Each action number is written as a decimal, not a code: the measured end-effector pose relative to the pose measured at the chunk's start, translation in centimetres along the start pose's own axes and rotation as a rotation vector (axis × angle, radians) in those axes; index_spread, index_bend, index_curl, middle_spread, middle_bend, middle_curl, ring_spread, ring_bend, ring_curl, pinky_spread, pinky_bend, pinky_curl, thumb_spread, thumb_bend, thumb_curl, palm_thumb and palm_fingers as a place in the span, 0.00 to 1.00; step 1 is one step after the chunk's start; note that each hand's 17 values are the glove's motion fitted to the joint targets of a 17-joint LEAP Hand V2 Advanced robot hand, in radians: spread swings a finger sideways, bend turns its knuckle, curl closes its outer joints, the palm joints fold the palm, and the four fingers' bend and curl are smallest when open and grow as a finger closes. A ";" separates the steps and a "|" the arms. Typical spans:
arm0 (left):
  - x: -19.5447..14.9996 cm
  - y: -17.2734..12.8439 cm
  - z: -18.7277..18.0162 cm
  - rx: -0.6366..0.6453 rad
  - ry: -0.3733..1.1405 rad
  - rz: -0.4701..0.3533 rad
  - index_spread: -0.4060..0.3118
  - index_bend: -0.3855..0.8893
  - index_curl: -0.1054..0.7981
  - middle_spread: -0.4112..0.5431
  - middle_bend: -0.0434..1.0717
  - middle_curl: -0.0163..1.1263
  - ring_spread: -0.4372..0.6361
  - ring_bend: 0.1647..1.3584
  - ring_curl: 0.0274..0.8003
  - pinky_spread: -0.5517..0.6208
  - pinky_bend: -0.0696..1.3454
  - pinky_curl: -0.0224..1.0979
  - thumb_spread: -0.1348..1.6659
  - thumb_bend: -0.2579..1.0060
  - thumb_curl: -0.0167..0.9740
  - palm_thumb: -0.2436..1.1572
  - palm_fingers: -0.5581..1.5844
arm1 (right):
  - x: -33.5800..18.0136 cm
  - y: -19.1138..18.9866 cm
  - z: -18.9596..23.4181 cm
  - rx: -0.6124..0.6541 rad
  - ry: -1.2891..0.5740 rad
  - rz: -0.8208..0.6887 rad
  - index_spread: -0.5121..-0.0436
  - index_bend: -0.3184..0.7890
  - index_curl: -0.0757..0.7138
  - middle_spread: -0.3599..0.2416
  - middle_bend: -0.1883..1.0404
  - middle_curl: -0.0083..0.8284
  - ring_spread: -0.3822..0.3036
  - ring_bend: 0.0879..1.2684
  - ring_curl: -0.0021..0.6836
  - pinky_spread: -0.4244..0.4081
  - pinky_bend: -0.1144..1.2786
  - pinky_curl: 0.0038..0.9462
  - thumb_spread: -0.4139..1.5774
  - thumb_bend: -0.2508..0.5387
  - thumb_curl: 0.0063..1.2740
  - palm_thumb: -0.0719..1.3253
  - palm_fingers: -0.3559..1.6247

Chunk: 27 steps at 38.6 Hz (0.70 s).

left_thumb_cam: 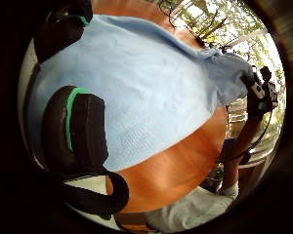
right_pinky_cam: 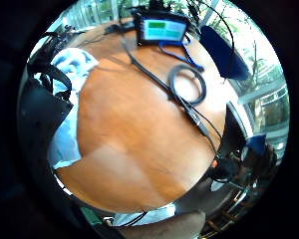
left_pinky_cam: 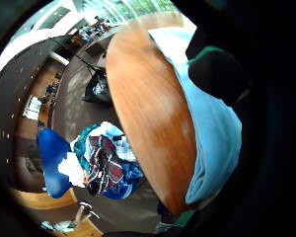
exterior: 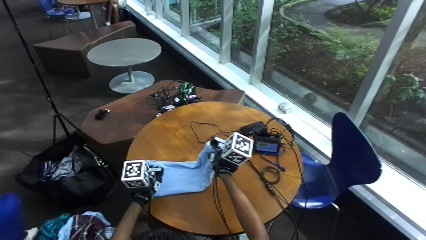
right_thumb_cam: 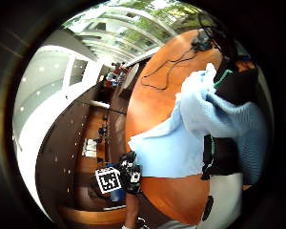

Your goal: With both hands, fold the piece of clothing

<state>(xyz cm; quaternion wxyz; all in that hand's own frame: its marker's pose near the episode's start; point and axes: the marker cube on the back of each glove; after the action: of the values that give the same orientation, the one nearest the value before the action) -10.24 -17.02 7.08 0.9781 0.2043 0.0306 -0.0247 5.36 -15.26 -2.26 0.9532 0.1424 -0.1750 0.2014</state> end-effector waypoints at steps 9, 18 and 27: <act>-2.9 2.6 -8.4 0.048 0.086 -0.087 0.30 0.42 0.53 0.26 0.20 0.35 0.36 0.22 0.42 0.56 0.32 0.42 0.89 0.20 0.25 0.37 0.58 | -14.7 0.2 7.4 0.022 0.069 -0.347 0.45 0.42 0.42 0.29 0.30 0.51 0.20 0.58 0.67 0.16 0.49 0.48 0.59 0.35 0.39 0.77 0.78; -5.5 5.9 -12.7 0.113 0.054 -0.165 0.30 0.41 0.51 0.25 0.21 0.35 0.34 0.22 0.42 0.56 0.31 0.41 0.88 0.21 0.27 0.40 0.60 | -21.3 8.4 15.2 -0.206 0.266 -0.520 0.43 0.42 0.47 0.26 0.30 0.51 0.20 0.58 0.68 0.15 0.48 0.48 0.56 0.29 0.42 0.78 0.78; -6.4 6.3 -11.8 0.100 0.060 -0.214 0.31 0.41 0.50 0.25 0.21 0.36 0.34 0.22 0.43 0.56 0.30 0.41 0.87 0.21 0.28 0.43 0.60 | -20.6 9.3 17.4 -0.209 0.245 -0.609 0.42 0.42 0.49 0.25 0.30 0.50 0.20 0.57 0.68 0.14 0.48 0.48 0.54 0.28 0.44 0.78 0.78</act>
<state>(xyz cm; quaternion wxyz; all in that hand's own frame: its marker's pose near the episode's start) -16.85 -6.28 -0.71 0.9571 0.2489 0.0804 -0.1244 -21.13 -19.91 7.16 0.9929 0.0643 -0.0283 -0.0959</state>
